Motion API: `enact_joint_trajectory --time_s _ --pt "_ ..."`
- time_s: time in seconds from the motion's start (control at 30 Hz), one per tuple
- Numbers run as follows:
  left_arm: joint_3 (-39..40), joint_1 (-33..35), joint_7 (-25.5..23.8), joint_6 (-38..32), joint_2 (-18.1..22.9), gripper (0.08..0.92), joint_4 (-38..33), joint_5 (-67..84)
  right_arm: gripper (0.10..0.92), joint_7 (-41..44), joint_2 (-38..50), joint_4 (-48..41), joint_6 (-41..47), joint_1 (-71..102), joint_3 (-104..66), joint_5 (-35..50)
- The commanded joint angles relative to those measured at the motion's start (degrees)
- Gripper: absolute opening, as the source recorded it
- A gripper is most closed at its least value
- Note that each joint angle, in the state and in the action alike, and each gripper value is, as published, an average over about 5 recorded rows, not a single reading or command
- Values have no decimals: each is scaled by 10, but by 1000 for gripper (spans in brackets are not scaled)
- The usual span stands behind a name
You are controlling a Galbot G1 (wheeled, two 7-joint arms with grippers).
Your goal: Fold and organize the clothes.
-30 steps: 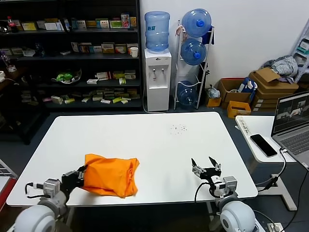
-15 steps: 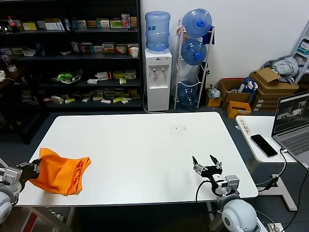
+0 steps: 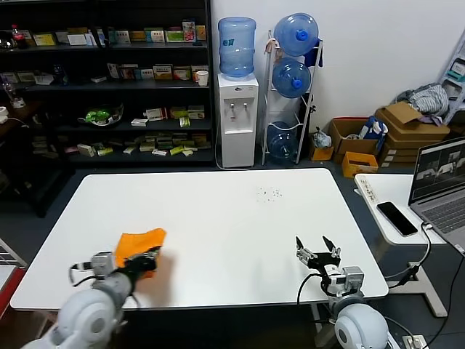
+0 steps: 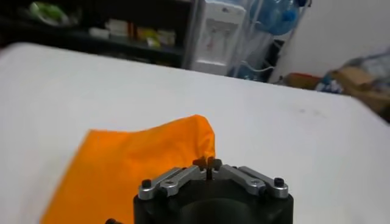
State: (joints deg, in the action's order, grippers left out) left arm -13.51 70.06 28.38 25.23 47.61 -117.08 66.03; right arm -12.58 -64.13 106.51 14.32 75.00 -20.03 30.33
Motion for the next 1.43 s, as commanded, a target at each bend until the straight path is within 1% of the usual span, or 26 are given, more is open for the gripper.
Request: enact_joint_trajectory --time_s 0.03,0.17,0.23,0.33,0.4,0.47,0.53,0.6,0.67,0.77,0.87,0.93,1.03,1.1,1.2,1.3,1.43 --pt "240 -223 97 6 197 105 69 84 823 8 -27 -2 -9 4 -16 -8" --pt "227 -216 52 12 196 108 99 46 823 19 -26 -8 -17 -6 -14 -14" --pt "211 -202 31 14 189 130 100 29 823 25 -24 -14 -24 -13 -14 -18" --pt "166 -164 -3 18 174 204 83 -16 823 39 -21 -23 -35 -19 -17 -29" --pt "127 -118 -45 8 157 265 64 -86 823 57 -19 -27 -45 -17 -21 -34" --pt "82 -54 -109 -40 134 317 45 -188 823 79 -14 -29 -61 -8 -28 -46" --pt "24 22 -188 -122 115 378 31 -292 823 99 -11 -29 -88 6 -37 -64" --pt "-41 103 -252 -208 110 438 27 -373 823 114 -12 -30 -120 21 -46 -79" --pt "-109 181 -296 -295 125 490 37 -427 823 128 -15 -33 -146 35 -56 -88" --pt "-183 254 -342 -416 162 577 78 -475 823 149 -24 -39 -175 53 -71 -93" --pt "-219 280 -377 -499 200 663 132 -497 823 166 -37 -45 -195 69 -85 -90" --pt "-228 284 -390 -534 223 724 161 -499 823 176 -46 -48 -206 78 -93 -93" --pt "-239 276 -402 -564 262 793 182 -492 823 189 -58 -50 -223 93 -105 -109" --pt "-249 267 -409 -571 291 815 185 -486 823 196 -66 -47 -230 103 -112 -117" --pt "-260 255 -421 -572 322 822 181 -481 823 203 -77 -35 -238 118 -119 -126" --pt "-264 250 -432 -571 337 822 174 -479 823 208 -85 -23 -245 129 -122 -134" --pt "-269 249 -437 -571 344 823 170 -478 823 212 -89 -16 -249 134 -124 -139"
